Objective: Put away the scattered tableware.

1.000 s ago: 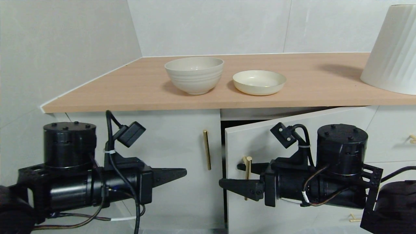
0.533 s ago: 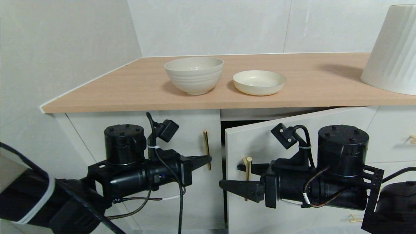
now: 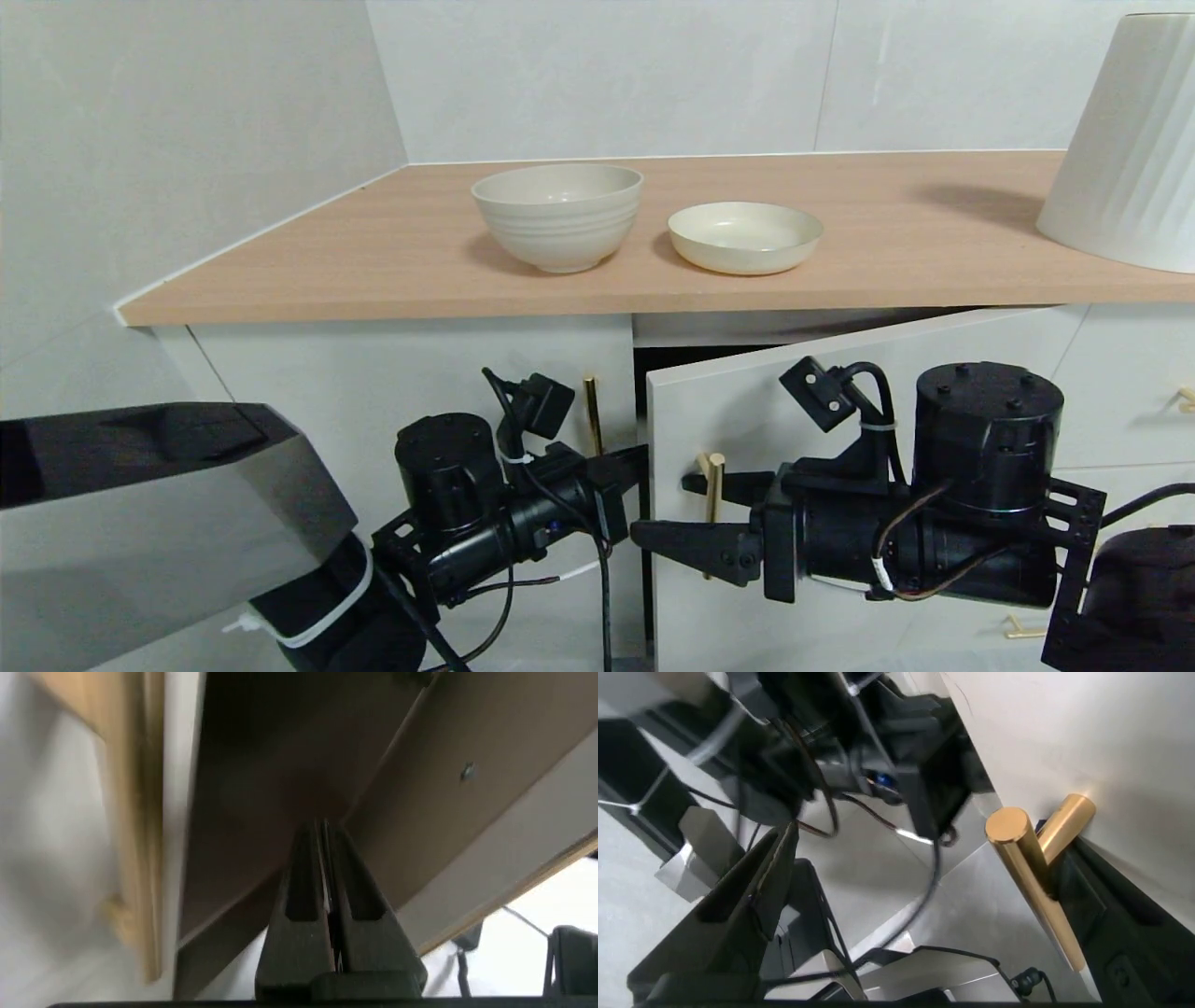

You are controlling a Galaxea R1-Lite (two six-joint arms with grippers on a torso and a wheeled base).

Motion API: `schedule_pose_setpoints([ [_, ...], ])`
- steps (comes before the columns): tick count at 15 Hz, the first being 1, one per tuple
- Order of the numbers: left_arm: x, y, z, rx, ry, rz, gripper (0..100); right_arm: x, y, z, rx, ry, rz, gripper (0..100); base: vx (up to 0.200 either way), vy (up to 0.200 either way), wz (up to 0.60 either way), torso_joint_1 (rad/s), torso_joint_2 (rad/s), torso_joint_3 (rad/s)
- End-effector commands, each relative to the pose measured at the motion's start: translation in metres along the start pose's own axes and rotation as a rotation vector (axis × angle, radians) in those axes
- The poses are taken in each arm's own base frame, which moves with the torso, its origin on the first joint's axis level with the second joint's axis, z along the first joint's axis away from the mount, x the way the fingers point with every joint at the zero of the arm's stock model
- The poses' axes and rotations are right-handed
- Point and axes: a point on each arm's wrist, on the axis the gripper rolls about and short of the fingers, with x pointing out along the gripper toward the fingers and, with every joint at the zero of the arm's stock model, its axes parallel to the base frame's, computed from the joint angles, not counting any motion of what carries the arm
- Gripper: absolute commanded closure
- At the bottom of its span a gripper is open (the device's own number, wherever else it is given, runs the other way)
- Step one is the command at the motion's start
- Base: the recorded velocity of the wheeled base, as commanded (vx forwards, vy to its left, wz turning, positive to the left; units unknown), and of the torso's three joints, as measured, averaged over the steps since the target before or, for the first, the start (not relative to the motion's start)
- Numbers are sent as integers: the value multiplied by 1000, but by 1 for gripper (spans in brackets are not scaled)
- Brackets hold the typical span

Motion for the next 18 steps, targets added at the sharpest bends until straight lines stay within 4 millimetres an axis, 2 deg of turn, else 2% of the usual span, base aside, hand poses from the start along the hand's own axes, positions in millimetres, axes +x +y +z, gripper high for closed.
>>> schedule_pose_setpoints([
  [1,6,0,-13,-30,17,-10,100,-1,-2,-3,8,10,-10,0,0,0,0,0,0,0],
  [8,8,-8,-11,-31,-6,-39,100,-13,-7,-7,-20,-24,-110,0,0,0,0,0,0,0],
  [13,7,-9,-8,-28,-15,-42,100,-41,-11,-6,-152,-48,-172,0,0,0,0,0,0,0],
  [16,8,-11,0,-16,-38,-50,100,-67,-2,-14,-205,-78,-277,0,0,0,0,0,0,0],
  [18,11,-11,2,2,-34,-48,100,-77,10,-22,-210,-93,-357,0,0,0,0,0,0,0],
])
